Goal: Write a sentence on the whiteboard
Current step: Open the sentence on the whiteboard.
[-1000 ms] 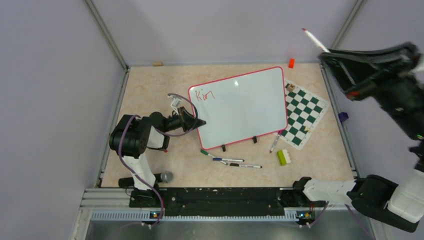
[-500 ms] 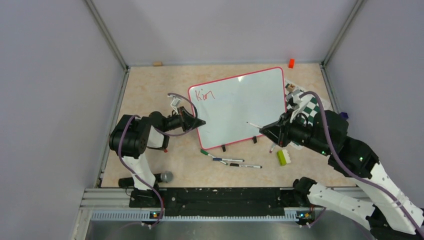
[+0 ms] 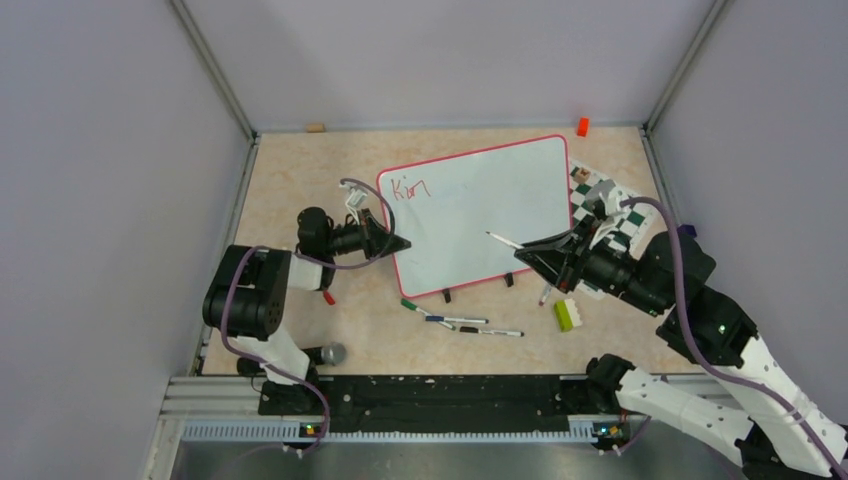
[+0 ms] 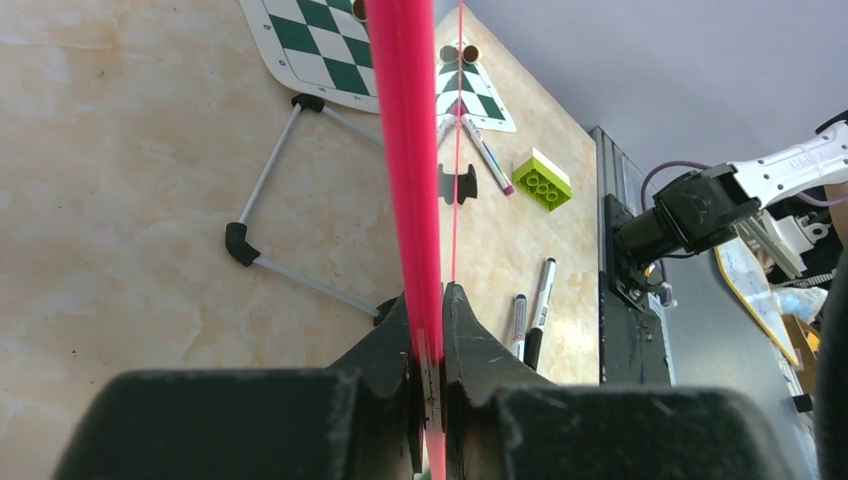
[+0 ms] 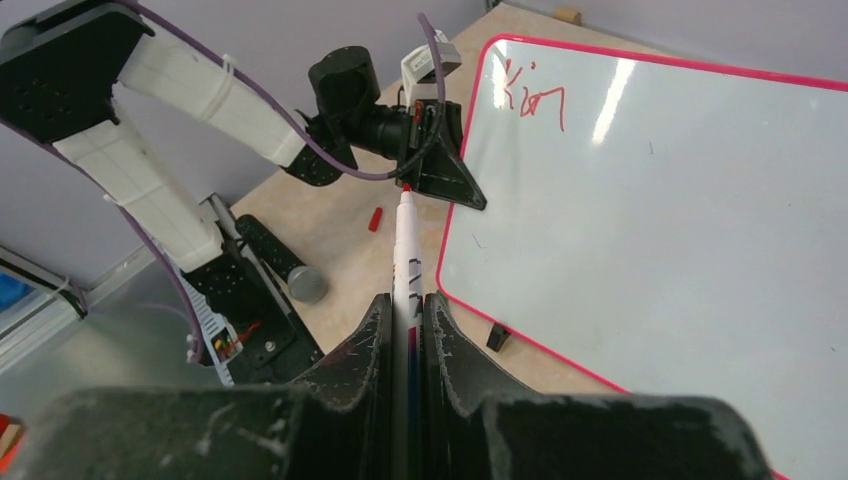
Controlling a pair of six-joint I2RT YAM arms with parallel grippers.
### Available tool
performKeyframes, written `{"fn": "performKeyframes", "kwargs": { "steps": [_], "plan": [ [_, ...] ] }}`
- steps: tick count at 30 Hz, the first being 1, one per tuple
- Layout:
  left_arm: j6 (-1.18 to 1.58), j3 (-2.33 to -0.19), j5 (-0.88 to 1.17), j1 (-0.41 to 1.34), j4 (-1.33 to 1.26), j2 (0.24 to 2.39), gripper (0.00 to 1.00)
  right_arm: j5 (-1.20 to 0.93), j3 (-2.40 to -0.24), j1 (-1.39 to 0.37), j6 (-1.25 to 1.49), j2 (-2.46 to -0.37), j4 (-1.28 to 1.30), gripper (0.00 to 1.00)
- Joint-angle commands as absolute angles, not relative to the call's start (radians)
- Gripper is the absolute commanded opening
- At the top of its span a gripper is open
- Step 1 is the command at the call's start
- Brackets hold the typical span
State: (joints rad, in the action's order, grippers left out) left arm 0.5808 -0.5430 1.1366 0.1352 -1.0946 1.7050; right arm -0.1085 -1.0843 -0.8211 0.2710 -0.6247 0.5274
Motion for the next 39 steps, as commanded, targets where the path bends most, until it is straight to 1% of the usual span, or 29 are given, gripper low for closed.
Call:
{"fn": "performKeyframes", "kwargs": {
  "steps": [1, 5, 9, 13, 18, 22, 23, 27, 30, 32, 36, 39],
  "plan": [
    [0.372, -0.55, 1.131, 0.132, -0.895, 1.682, 0.0, -0.069, -1.111, -0.813, 0.209, -0.637, 0.527, 0.0],
    [0.391, -0.565, 1.122, 0.124, -0.872, 1.697, 0.0, -0.051, -1.154, -0.813, 0.185, -0.65, 0.594, 0.0],
    [0.403, -0.58, 1.113, 0.114, -0.834, 1.7, 0.0, -0.041, -1.139, -0.813, 0.181, -0.637, 0.612, 0.0],
    [0.39, -0.567, 1.031, 0.113, -0.78, 1.656, 0.0, -0.051, -1.114, -0.814, 0.181, -0.65, 0.608, 0.0],
    [0.378, -0.517, 1.045, 0.114, -0.874, 1.609, 0.0, -0.051, -1.121, -0.814, 0.164, -0.666, 0.615, 0.0],
    [0.371, -0.467, 0.947, 0.114, -0.871, 1.574, 0.0, -0.021, -1.126, -0.813, 0.139, -0.678, 0.618, 0.0],
    [0.369, -0.467, 0.953, 0.114, -0.87, 1.58, 0.0, -0.015, -1.126, -0.813, 0.134, -0.684, 0.616, 0.0],
    [0.441, -0.549, 1.103, 0.113, -0.896, 1.686, 0.0, -0.005, -1.123, -0.814, 0.115, -0.713, 0.594, 0.0],
    [0.606, -0.497, 1.03, 0.098, -1.125, 1.743, 0.0, -0.005, -1.115, -0.813, 0.099, -0.732, 0.571, 0.0],
    [0.679, -0.482, 1.033, 0.087, -1.226, 1.759, 0.0, 0.007, -1.109, -0.813, 0.09, -0.739, 0.559, 0.0],
    [0.691, -0.496, 1.064, 0.084, -1.214, 1.754, 0.0, 0.027, -1.091, -0.813, 0.075, -0.756, 0.53, 0.0],
    [0.618, -0.512, 1.068, 0.085, -1.11, 1.721, 0.0, 0.025, -1.082, -0.813, 0.06, -0.78, 0.499, 0.0]
  ]
}}
